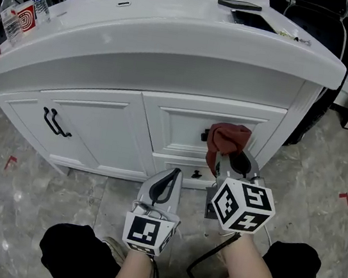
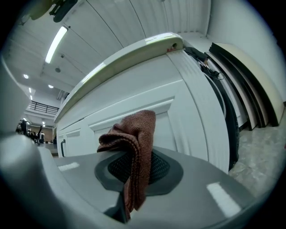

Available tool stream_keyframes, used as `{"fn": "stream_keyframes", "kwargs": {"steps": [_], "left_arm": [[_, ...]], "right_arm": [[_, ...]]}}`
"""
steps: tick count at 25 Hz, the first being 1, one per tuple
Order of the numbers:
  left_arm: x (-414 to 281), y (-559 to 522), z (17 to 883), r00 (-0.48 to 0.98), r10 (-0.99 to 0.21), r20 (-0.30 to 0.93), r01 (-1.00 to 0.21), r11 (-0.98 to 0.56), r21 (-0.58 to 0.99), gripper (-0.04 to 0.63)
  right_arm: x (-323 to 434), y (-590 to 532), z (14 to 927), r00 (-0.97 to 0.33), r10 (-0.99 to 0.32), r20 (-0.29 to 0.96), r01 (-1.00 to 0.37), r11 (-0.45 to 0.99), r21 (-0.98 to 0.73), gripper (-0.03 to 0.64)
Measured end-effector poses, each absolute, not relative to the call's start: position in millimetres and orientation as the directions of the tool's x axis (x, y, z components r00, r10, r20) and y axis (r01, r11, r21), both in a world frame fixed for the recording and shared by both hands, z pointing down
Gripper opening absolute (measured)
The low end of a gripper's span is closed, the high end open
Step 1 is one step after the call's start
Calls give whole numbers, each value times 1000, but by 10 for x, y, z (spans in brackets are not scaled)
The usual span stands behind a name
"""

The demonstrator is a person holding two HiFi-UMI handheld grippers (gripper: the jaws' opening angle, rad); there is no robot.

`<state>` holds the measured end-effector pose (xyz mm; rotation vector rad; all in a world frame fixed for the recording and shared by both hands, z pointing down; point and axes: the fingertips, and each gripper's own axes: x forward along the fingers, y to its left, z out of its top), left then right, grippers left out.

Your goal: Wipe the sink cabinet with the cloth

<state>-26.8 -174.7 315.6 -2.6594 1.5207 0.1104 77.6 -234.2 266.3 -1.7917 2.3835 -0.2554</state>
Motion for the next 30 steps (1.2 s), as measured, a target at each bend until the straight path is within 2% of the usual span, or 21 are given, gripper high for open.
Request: {"fn": "stream_keyframes", "kwargs": {"steps": [5,22,25,30], "left_arm": [[-194,-1764,3186,511,-855,-89,-860,-508,-54,0],[162,-1736,3181,555,-827,-89,-832,-554,-44,0],[24,-1735,3218,538,-839,-81,-843,-536,-48,0],[-376,-1757,3265,481,-874,-74,-877,-479,-37,0]], "right_arm": [[849,-2388,2696,-280,-960,-11,-939,276,-204,80],[1790,-2197,2700,-85,-996,-17,-972,87,-219,80],[1549,-2148,2715,-130,-991,-34,-964,134,-231,80],[646,-2112,2897,-320,-947,-26,-924,318,-211,80]]}}
